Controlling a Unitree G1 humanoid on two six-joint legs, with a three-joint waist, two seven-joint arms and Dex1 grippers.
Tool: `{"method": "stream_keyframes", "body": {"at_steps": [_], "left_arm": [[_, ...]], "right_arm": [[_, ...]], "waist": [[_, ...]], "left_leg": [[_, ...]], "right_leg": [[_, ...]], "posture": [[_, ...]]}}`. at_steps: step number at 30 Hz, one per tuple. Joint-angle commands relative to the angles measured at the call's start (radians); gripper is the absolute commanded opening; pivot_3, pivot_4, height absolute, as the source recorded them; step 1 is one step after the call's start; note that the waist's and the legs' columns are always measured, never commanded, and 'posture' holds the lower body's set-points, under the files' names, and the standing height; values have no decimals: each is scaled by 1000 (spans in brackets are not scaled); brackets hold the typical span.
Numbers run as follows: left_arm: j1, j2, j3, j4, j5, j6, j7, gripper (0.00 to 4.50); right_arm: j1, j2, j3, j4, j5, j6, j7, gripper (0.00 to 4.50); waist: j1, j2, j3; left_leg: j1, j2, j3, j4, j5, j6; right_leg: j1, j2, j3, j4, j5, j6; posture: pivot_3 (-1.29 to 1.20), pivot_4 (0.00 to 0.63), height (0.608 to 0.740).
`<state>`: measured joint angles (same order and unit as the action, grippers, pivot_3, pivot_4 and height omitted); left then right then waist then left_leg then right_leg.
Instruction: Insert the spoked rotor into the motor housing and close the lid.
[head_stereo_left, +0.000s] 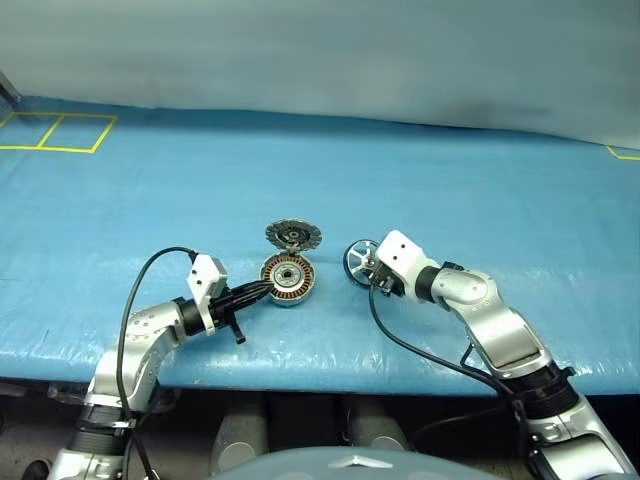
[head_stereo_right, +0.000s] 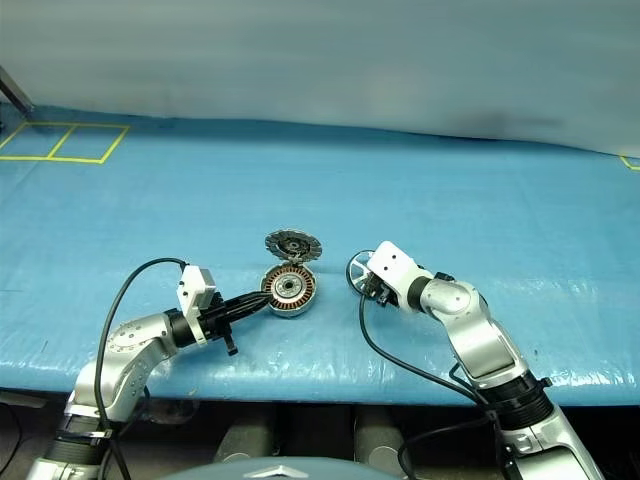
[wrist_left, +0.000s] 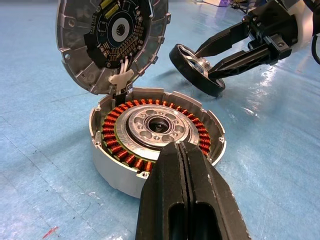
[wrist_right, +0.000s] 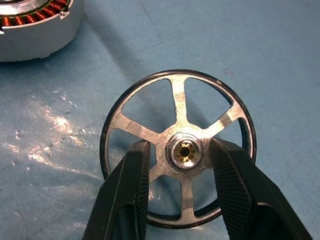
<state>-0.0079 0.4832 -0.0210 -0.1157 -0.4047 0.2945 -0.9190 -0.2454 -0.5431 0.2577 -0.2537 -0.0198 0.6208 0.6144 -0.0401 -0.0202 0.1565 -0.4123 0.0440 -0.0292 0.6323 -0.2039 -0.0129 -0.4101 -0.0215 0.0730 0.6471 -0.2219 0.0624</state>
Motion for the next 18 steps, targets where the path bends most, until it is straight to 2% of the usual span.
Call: {"method": "stream_keyframes", "body": {"at_steps": [1, 9, 14, 18], "left_arm": [[13, 12, 31, -46, -22, -23, -7, 0], [37, 17, 53, -49, -44, -27, -15, 0], [47, 28, 52, -27, -46, -55, -52, 0], [35, 11, 62, 24, -31, -152, -76, 0]], "right_arm": [[8, 37, -41, -14, 53, -3, 3, 1589], [26, 186, -171, -155, 382, 0, 115, 1589], [28, 197, -163, -169, 448, 10, 117, 1589], [24, 185, -125, -162, 449, 10, 121, 1589]], "waist": [[0, 0, 0], [1, 1, 1], [3, 1, 1], [3, 2, 1]], "left_leg": [[0, 0, 0, 0, 0, 0], [-2, 0, 0, -2, 0, 0], [-2, 0, 0, -2, 0, 0], [-2, 0, 0, -2, 0, 0]], "right_leg": [[0, 0, 0, 0, 0, 0], [-3, 0, 0, 0, 0, 0], [-2, 0, 0, -1, 0, 0], [-2, 0, 0, -1, 0, 0]], "posture": [[0, 150, 740], [0, 150, 740], [0, 150, 740], [0, 150, 740]]}}
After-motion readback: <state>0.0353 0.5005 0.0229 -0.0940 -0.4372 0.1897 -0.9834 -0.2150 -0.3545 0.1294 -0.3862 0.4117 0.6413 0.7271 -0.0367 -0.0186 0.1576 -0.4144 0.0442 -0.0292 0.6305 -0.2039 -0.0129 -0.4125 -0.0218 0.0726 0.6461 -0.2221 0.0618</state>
